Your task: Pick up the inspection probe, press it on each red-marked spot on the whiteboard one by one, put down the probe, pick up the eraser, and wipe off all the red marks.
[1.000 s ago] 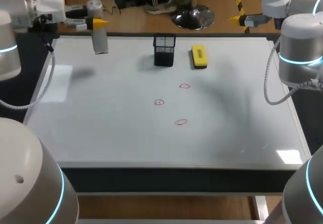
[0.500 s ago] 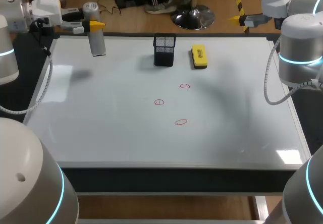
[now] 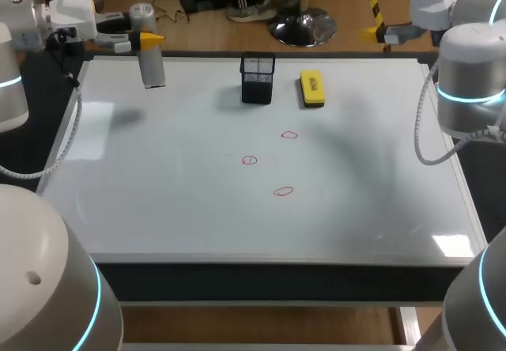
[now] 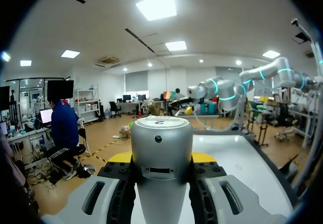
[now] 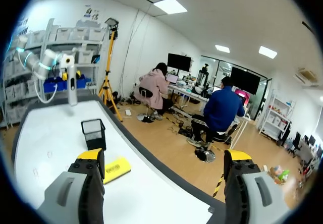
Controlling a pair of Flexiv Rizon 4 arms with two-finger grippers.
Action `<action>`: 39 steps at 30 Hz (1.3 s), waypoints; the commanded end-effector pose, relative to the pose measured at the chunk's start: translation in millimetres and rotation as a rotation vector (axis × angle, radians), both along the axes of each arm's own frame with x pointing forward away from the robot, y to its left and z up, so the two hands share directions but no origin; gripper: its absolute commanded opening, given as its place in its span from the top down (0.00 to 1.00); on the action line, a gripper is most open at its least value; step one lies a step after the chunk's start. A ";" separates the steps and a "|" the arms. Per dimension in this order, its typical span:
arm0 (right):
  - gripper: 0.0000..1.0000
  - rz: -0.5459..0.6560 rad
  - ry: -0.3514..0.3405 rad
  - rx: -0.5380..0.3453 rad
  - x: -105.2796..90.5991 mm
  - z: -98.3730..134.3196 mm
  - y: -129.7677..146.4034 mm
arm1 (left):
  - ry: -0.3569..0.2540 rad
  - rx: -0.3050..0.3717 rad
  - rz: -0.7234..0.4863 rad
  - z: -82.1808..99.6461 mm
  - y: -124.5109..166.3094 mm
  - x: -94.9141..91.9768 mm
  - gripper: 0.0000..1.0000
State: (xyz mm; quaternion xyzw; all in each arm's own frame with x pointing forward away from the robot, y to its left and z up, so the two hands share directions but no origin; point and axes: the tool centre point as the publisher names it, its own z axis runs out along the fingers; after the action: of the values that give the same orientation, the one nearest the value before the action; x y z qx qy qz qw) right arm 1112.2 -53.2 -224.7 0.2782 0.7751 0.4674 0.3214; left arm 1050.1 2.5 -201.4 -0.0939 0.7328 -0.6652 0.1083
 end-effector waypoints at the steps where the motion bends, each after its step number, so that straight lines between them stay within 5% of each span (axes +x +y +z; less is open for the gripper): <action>1: 0.00 0.104 0.085 -0.212 4.4 -2.2 4.5 | -0.002 -0.002 0.001 0.5 -0.1 -0.8 1.00; 9: 0.00 0.407 0.231 -0.655 9.1 -18.7 16.3 | -0.002 -0.002 0.001 0.5 -0.1 -0.8 1.00; 18: 0.00 0.657 0.316 -1.025 15.0 -37.0 32.0 | -0.002 -0.002 0.001 0.5 -0.1 -0.8 1.00; 29: 0.00 0.903 0.259 -1.253 15.8 -42.4 50.8 | -0.002 -0.002 0.001 0.5 -0.1 -0.8 1.00; 39: 0.00 0.840 0.244 -1.279 18.3 -37.4 52.6 | -0.002 -0.002 0.001 0.5 -0.1 -0.8 1.00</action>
State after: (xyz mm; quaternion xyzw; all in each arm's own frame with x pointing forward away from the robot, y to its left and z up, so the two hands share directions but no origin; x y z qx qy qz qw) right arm 1129.8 -3.7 -267.5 -0.1660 0.9435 0.1433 0.2485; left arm 1049.9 2.6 -201.3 -0.0940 0.7326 -0.6654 0.1083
